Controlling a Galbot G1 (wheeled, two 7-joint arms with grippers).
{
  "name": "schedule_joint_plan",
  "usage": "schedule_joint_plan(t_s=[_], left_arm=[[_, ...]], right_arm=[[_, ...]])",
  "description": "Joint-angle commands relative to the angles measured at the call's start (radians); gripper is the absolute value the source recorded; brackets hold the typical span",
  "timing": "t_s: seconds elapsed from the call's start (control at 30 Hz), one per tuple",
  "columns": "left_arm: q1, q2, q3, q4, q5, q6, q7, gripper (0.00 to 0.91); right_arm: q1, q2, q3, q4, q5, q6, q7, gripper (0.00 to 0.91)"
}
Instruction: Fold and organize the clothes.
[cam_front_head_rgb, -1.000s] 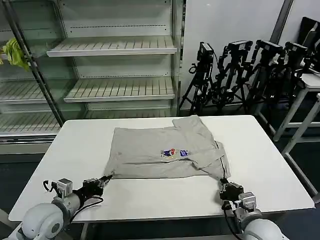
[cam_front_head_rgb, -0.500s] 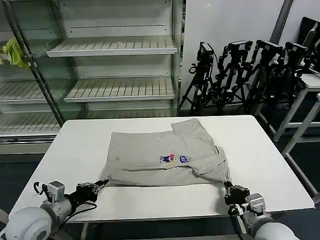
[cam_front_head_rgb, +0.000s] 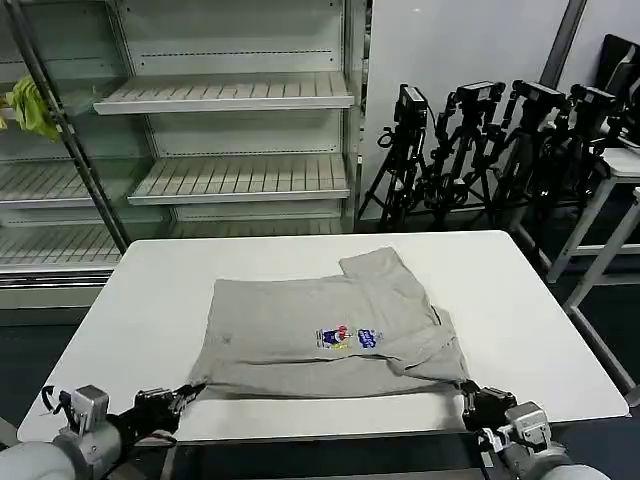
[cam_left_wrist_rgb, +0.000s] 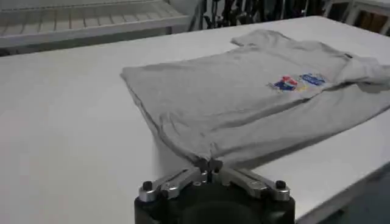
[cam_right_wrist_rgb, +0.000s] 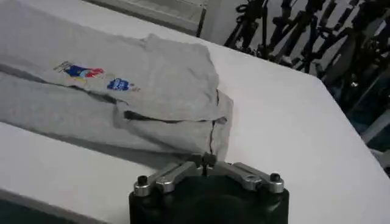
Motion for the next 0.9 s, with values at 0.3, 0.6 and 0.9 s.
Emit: schedule_joint_plan(t_s=[0.3,0.6,0.9], left_arm=[[0.215,-0.051,-0.075,-0.065,0.057,0.003,0.000,0.060],[0.216,-0.068,-0.063,-0.063,0.080,0.002,0.004,0.141],[0.213,-0.074,-0.069,-0.081,0.080,0.001,-0.010,0.907]], right_arm=[[-0.252,0.011,0.130,0.040,-0.025,-0.034,0.007,0.000],[-0.248,0.024,0.117,0.021,-0.060,-0.031,0.005,0.000],[-0.221,0.033,0.100,0.029,-0.066,-0.064,0.025,0.907]])
